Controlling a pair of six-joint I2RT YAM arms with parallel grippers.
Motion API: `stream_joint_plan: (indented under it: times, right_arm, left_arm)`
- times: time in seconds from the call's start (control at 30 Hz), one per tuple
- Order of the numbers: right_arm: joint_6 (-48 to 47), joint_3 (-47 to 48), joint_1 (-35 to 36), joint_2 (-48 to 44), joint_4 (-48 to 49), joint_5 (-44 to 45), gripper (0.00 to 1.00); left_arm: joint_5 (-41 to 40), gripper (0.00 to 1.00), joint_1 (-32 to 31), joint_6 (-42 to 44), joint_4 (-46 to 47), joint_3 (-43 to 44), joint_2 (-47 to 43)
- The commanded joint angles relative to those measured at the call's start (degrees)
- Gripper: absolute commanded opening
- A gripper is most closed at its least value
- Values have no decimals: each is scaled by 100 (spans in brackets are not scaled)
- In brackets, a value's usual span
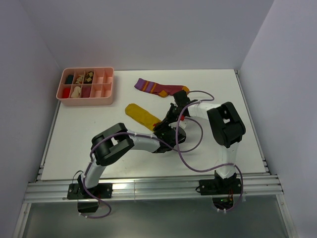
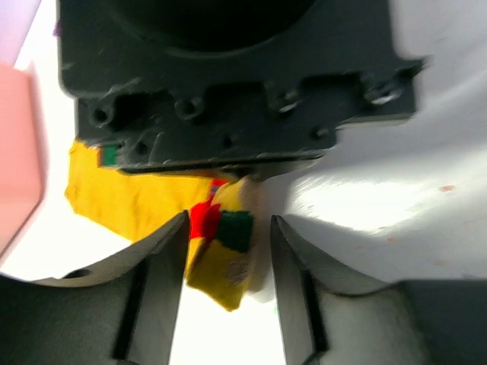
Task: Roll the socks
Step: Roll the sock at the center of the board.
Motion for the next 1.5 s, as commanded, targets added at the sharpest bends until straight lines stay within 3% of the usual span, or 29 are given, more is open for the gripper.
stream_joint_plan:
  times: [0.0, 0.37, 0.67, 1.47]
  right_arm:
    - [-137, -251, 95, 401, -646, 285, 0]
    - [-242, -146, 51, 393, -733, 302, 0]
    - [-313, -111, 51, 428, -786, 276, 0]
    - [-313, -252, 51, 463, -698, 126, 0]
  left_arm:
    - [-122, 54, 42, -152, -713, 53, 174]
    - [-265, 52, -55, -819, -1057, 27, -299]
    - [-544, 47, -652, -504, -635, -79, -801]
    - [-703, 46, -398, 191, -337, 79, 165]
